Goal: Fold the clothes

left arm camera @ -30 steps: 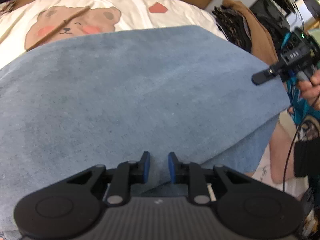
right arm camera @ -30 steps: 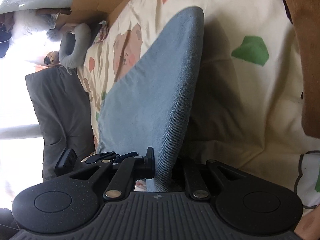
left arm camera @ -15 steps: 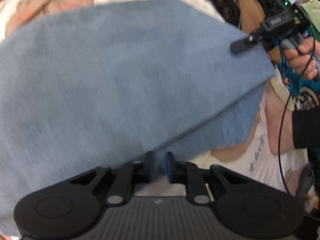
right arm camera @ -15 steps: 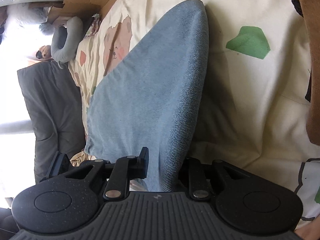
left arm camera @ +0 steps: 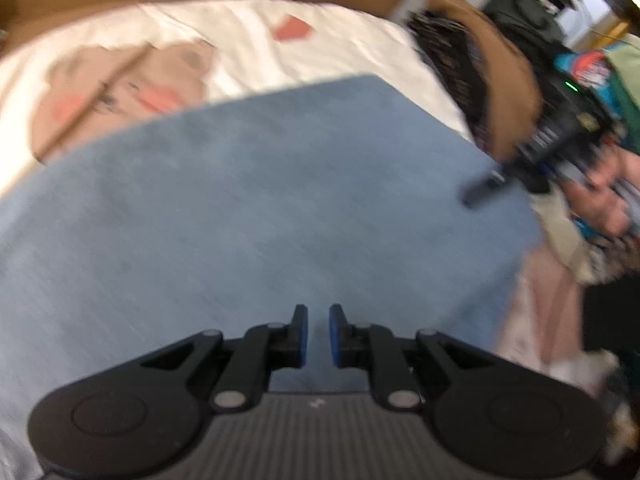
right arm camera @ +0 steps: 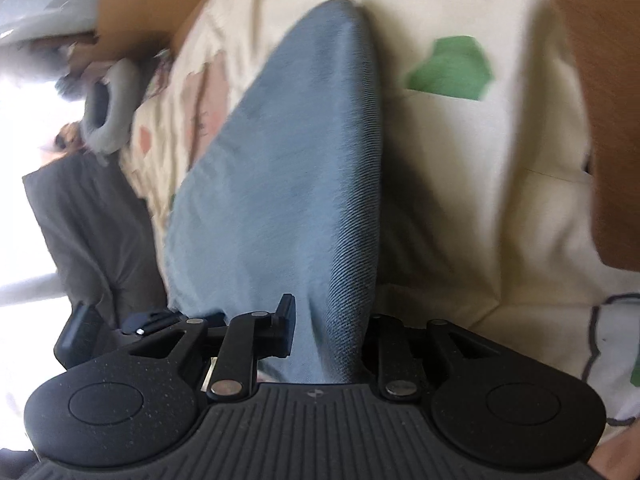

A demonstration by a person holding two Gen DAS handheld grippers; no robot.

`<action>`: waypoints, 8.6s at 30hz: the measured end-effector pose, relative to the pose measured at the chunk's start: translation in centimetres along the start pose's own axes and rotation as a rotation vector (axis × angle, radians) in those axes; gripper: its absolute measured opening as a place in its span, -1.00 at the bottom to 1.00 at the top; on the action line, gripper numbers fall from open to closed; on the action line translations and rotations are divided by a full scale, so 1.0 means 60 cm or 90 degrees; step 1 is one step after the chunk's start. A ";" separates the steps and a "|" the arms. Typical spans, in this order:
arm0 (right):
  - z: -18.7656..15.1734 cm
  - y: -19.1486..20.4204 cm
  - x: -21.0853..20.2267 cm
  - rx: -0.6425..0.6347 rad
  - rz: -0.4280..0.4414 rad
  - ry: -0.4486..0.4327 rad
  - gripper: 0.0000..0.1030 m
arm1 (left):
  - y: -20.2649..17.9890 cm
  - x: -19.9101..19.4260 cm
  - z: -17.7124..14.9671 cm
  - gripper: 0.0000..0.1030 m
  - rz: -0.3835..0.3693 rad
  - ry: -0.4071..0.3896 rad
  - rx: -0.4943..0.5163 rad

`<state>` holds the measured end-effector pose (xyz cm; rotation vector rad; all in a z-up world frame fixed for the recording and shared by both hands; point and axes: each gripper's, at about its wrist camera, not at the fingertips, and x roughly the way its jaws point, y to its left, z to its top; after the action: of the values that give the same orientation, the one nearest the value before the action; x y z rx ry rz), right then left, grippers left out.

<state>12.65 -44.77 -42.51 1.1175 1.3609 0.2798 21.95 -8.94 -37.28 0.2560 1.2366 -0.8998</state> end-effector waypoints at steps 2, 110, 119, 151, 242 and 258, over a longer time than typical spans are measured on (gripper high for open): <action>-0.002 -0.011 -0.001 0.020 -0.009 -0.005 -0.57 | 0.010 0.008 0.009 -0.79 0.028 -0.007 -0.001; -0.154 0.648 0.324 -0.364 -0.397 -0.026 -0.89 | 0.254 -0.243 -0.247 0.34 0.139 -0.313 -0.474; -0.165 0.638 0.431 -0.361 -0.412 0.014 -0.88 | 0.270 -0.252 -0.275 0.30 0.148 -0.324 -0.506; -0.196 0.654 0.429 -0.370 -0.306 0.086 -0.34 | 0.287 -0.276 -0.279 0.13 0.125 -0.348 -0.508; 0.037 0.401 0.338 -0.354 -0.262 -0.176 -0.52 | 0.308 -0.187 -0.239 -0.24 0.063 -0.207 -0.450; -0.146 0.346 0.274 -0.343 -0.259 -0.149 -0.49 | 0.260 -0.214 -0.300 -0.19 -0.006 -0.177 -0.467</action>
<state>18.25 -18.34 -35.51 0.4002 1.1735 0.1926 19.73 18.04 -36.63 -0.4465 1.2220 -0.4212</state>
